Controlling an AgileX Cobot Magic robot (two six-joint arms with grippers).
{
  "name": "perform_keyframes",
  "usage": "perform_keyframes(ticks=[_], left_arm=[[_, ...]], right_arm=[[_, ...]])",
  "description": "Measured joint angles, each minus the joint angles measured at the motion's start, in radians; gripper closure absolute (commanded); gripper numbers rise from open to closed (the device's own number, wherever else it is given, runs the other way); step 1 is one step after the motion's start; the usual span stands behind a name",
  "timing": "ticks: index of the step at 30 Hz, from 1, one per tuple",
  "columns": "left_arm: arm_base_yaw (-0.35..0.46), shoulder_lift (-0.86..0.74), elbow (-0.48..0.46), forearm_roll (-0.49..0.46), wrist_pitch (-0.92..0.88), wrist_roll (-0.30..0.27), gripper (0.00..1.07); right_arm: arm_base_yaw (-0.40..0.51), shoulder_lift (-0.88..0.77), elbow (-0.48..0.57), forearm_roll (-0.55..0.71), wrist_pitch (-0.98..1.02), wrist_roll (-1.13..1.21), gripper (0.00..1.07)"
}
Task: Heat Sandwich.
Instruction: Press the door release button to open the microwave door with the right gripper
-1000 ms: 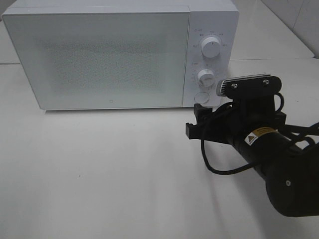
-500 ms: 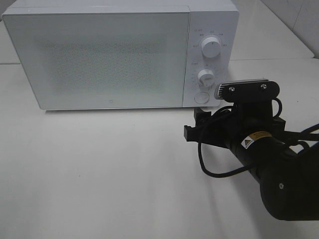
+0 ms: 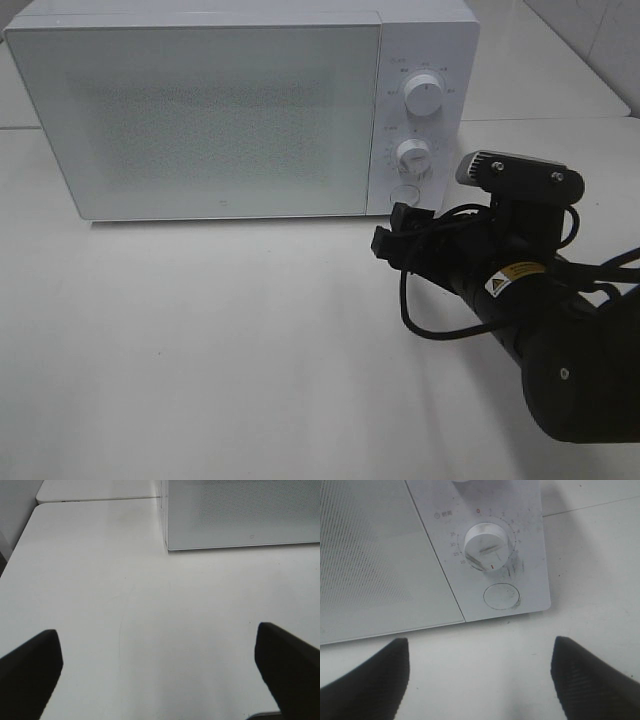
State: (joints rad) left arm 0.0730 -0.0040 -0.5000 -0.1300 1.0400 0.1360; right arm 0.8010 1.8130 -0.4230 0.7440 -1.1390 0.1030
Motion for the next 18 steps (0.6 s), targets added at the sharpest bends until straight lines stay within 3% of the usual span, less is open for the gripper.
perform_keyframes(ticks=[18], left_arm=[[0.000, 0.000, 0.000, 0.000, 0.000, 0.000, 0.04]], right_arm=[[0.000, 0.000, 0.000, 0.000, -0.003, 0.779, 0.31]])
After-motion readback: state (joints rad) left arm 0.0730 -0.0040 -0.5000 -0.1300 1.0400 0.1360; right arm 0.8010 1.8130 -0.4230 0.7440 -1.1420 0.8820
